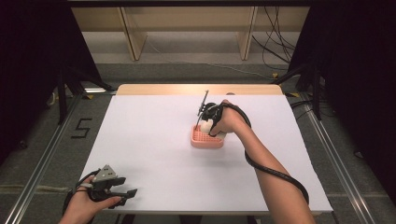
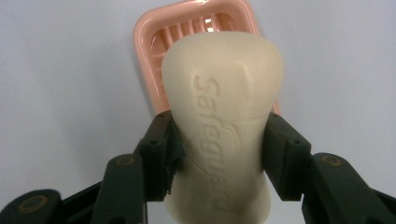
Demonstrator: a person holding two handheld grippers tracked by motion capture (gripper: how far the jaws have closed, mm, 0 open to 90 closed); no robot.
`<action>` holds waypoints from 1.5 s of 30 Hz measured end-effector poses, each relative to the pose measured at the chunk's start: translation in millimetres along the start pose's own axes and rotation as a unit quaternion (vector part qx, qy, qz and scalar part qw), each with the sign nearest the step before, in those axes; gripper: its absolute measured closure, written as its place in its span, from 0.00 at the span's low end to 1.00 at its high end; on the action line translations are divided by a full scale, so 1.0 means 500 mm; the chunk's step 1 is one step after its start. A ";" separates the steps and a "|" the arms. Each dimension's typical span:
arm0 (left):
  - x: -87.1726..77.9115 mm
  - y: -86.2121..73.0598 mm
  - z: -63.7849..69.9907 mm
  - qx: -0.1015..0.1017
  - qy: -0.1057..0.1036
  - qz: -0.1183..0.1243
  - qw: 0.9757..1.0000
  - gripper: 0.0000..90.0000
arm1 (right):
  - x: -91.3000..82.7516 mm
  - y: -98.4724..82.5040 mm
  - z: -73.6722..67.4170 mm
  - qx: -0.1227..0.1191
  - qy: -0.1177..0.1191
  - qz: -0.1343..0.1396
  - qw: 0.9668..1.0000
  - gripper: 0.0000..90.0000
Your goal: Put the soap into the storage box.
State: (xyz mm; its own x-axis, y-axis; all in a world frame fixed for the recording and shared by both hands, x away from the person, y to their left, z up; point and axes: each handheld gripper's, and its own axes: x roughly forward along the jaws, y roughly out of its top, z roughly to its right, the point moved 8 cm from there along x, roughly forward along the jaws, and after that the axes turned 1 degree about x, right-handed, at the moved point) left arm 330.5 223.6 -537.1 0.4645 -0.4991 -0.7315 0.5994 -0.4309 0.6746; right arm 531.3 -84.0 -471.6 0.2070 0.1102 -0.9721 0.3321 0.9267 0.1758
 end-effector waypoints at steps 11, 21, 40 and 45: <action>-0.001 0.000 0.000 -0.001 0.000 0.001 1.000 0.36 | 0.012 0.010 0.003 0.002 0.000 0.004 1.000 0.56; -0.001 0.001 0.002 -0.005 -0.005 0.003 1.000 0.36 | 0.022 0.014 0.005 0.002 0.001 0.005 1.000 0.56; -0.001 -0.001 -0.001 0.000 0.001 -0.002 1.000 0.36 | 0.041 0.022 0.000 0.017 0.005 0.010 1.000 0.56; -0.001 -0.001 -0.001 -0.001 0.002 -0.002 1.000 0.36 | 0.044 0.023 0.001 0.015 0.010 0.013 1.000 0.56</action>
State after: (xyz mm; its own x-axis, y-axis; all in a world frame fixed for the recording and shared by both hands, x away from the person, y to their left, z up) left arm 330.7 224.3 -537.2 0.4641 -0.4949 -0.7346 0.6024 -0.4316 0.6714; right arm 540.1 -70.9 -490.9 0.1965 0.1413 -0.9703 0.3546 0.9123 0.2047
